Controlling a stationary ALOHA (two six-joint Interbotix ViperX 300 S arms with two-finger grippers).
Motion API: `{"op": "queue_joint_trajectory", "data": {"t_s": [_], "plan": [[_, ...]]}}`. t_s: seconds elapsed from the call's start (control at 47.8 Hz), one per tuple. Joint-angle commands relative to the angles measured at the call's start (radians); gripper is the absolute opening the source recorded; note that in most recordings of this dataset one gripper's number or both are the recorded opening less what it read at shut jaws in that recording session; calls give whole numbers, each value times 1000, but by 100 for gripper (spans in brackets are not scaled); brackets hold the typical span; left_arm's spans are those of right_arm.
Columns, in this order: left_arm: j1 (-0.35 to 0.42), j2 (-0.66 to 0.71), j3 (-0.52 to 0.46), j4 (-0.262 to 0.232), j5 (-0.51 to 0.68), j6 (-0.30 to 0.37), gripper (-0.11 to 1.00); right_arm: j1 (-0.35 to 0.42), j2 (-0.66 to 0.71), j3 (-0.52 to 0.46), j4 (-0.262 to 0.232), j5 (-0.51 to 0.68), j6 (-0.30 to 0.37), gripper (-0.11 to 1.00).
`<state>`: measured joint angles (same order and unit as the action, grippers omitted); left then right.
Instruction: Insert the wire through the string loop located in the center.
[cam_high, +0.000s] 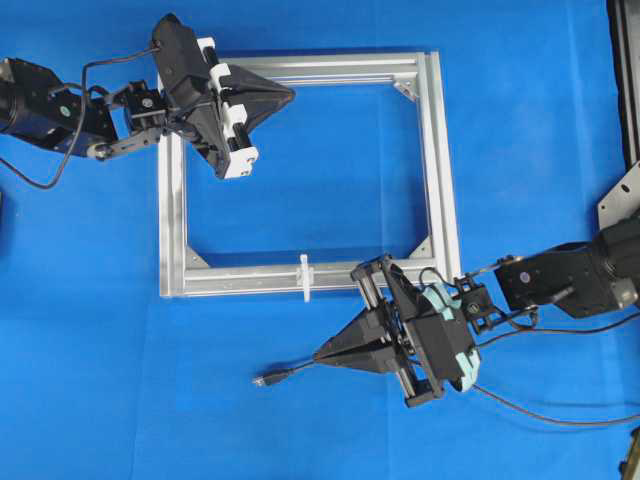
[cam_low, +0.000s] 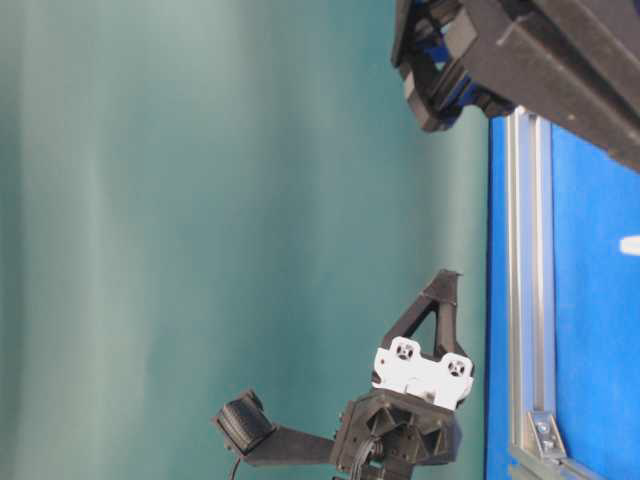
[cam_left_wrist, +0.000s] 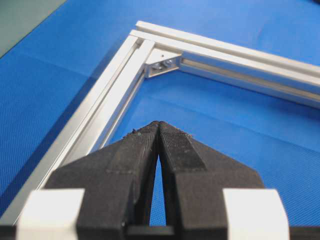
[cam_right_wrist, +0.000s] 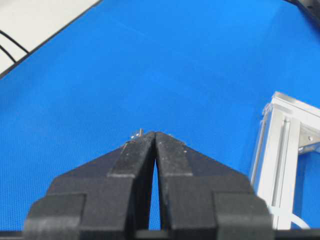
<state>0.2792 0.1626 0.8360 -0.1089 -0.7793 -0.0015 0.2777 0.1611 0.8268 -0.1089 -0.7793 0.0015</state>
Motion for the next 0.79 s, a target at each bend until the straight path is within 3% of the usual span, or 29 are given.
{"op": "queue_joint_trajectory", "data": {"t_s": [0.0, 0.125, 0.523, 0.648, 0.774], "plan": [[-8, -40, -14, 26, 8, 14, 0, 12, -40, -14, -5, -8, -6, 0], [-5, -41, -11, 26, 8, 15, 0, 28, -51, -29, -6, 38, -6, -5], [-2, -41, -11, 26, 8, 15, 0, 41, -51, -40, -2, 95, 12, -2], [-2, -41, -11, 26, 9, 15, 0, 46, -51, -38, 0, 97, 35, 18], [-2, -41, -14, 25, 8, 15, 0, 48, -49, -40, 9, 106, 72, 55]]}}
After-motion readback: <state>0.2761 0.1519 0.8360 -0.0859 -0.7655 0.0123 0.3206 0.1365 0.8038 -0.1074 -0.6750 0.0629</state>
